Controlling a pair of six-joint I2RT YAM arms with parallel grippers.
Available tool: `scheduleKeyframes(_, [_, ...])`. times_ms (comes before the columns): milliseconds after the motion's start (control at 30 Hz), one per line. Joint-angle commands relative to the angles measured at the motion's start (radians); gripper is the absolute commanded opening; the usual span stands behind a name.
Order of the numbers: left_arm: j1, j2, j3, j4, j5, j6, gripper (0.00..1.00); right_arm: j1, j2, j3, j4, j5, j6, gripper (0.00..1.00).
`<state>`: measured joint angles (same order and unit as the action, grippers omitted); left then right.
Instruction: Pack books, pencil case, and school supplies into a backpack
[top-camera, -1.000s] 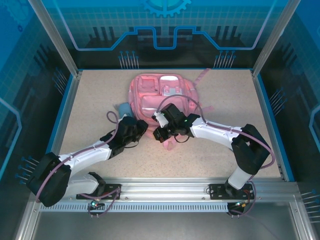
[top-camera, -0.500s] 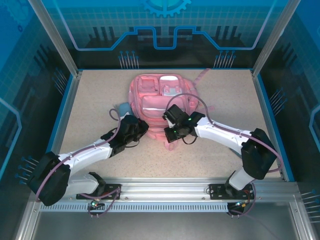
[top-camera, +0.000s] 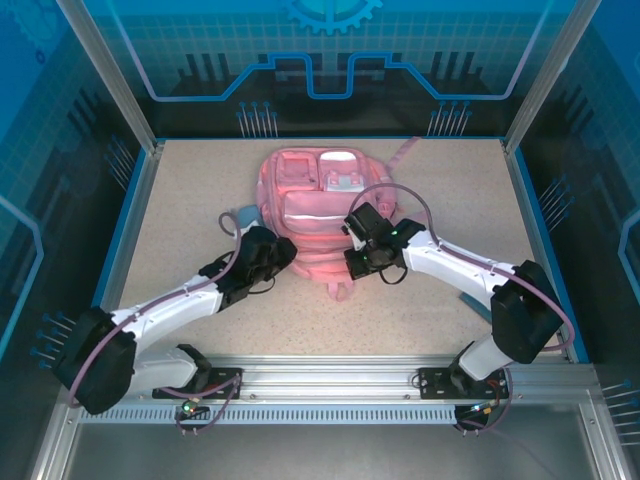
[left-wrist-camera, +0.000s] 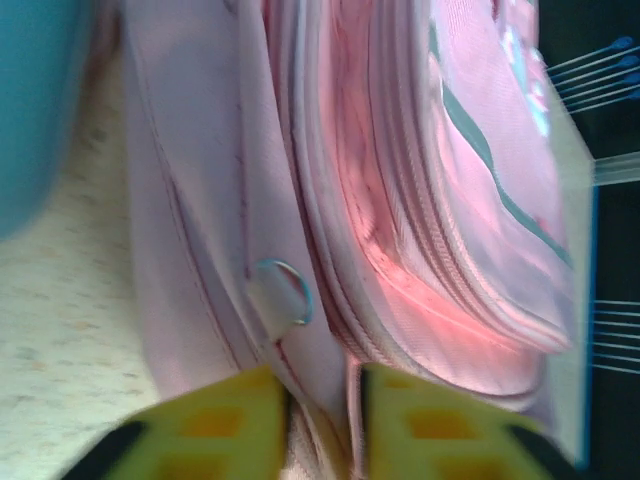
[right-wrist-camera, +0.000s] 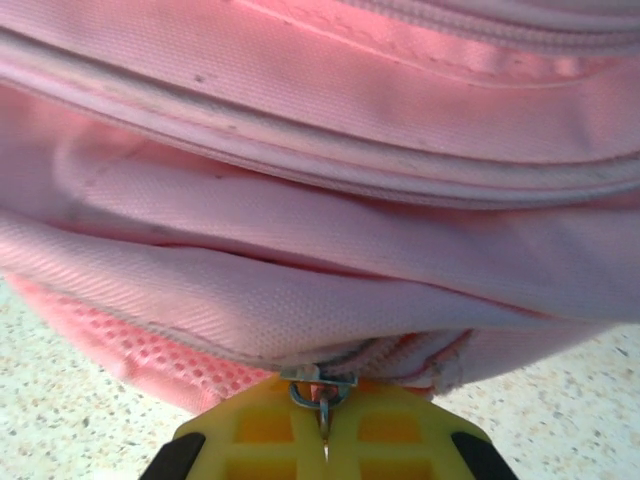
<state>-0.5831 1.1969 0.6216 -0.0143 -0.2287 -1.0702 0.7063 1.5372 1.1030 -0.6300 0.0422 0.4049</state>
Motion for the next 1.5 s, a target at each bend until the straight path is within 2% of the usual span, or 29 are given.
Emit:
scheduleKeyframes(0, [0.016,-0.089,0.045,-0.173,-0.106,0.014,0.46,-0.003,0.013,-0.001,0.134,-0.224,-0.05,0.0])
scheduleKeyframes(67, [0.017,-0.136,0.043,-0.25,-0.113,-0.005,0.54,0.006,0.044,0.025,0.197,-0.327,-0.045,0.0])
scheduleKeyframes(167, [0.016,-0.213,0.028,-0.339,-0.104,-0.056,0.6,0.021,0.091,0.068,0.254,-0.411,-0.03,0.0])
scheduleKeyframes(333, [0.016,-0.312,-0.034,-0.304,-0.03,-0.149,0.63,0.041,0.152,0.112,0.304,-0.492,-0.017,0.0])
scheduleKeyframes(467, [0.017,-0.287,-0.056,-0.215,0.031,-0.186,0.64,0.065,0.184,0.123,0.343,-0.552,-0.01,0.0])
scheduleKeyframes(733, [0.019,-0.134,-0.047,-0.066,0.082,-0.217,0.63,0.107,0.21,0.132,0.357,-0.547,-0.004,0.0])
scheduleKeyframes(833, [0.019,-0.094,-0.041,-0.051,0.075,-0.215,0.57,0.114,0.207,0.13,0.347,-0.528,-0.009,0.0])
scheduleKeyframes(967, [0.019,-0.06,-0.051,-0.042,0.063,-0.214,0.41,0.121,0.195,0.127,0.303,-0.46,-0.016,0.0])
scheduleKeyframes(1133, [0.019,-0.066,-0.068,-0.074,0.005,-0.195,0.13,0.134,0.144,0.085,0.189,-0.226,-0.019,0.0])
scheduleKeyframes(1233, [0.02,-0.076,-0.06,-0.095,-0.012,-0.151,0.03,0.133,0.098,0.034,0.124,-0.058,-0.021,0.0])
scheduleKeyframes(1333, [0.021,-0.091,-0.041,-0.129,-0.021,-0.113,0.0,0.104,0.058,-0.012,0.059,0.07,-0.021,0.0])
scheduleKeyframes(1467, [0.02,-0.116,-0.024,-0.162,-0.036,-0.079,0.0,0.034,0.019,-0.058,0.041,0.096,-0.03,0.0])
